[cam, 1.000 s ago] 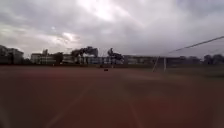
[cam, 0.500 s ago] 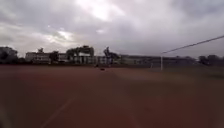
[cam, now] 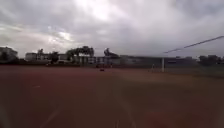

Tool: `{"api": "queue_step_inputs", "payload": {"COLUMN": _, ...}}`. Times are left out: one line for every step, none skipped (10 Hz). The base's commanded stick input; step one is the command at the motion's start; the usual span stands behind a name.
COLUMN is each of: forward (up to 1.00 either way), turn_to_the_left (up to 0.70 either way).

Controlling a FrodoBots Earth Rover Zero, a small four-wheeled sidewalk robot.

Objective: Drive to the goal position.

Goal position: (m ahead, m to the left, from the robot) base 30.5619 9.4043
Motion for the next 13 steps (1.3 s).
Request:
{"api": "queue_step_inputs", "payload": {"forward": 0.70, "turn_to_the_left": 0.00}}
{"api": "queue_step_inputs", "payload": {"forward": 0.70, "turn_to_the_left": 0.00}}
{"api": "queue_step_inputs", "payload": {"forward": 0.70, "turn_to_the_left": 0.00}}
{"api": "queue_step_inputs", "payload": {"forward": 0.70, "turn_to_the_left": 0.00}}
{"api": "queue_step_inputs", "payload": {"forward": 0.70, "turn_to_the_left": 0.00}}
{"api": "queue_step_inputs", "payload": {"forward": 0.70, "turn_to_the_left": 0.00}}
{"api": "queue_step_inputs", "payload": {"forward": 0.70, "turn_to_the_left": 0.00}}
{"api": "queue_step_inputs", "payload": {"forward": 0.70, "turn_to_the_left": 0.00}}
{"api": "queue_step_inputs", "payload": {"forward": 0.70, "turn_to_the_left": 0.00}}
{"api": "queue_step_inputs", "payload": {"forward": 0.70, "turn_to_the_left": 0.00}}
{"api": "queue_step_inputs", "payload": {"forward": 0.70, "turn_to_the_left": 0.00}}
{"api": "queue_step_inputs", "payload": {"forward": 0.70, "turn_to_the_left": 0.00}}
{"api": "queue_step_inputs", "payload": {"forward": 0.70, "turn_to_the_left": 0.00}}
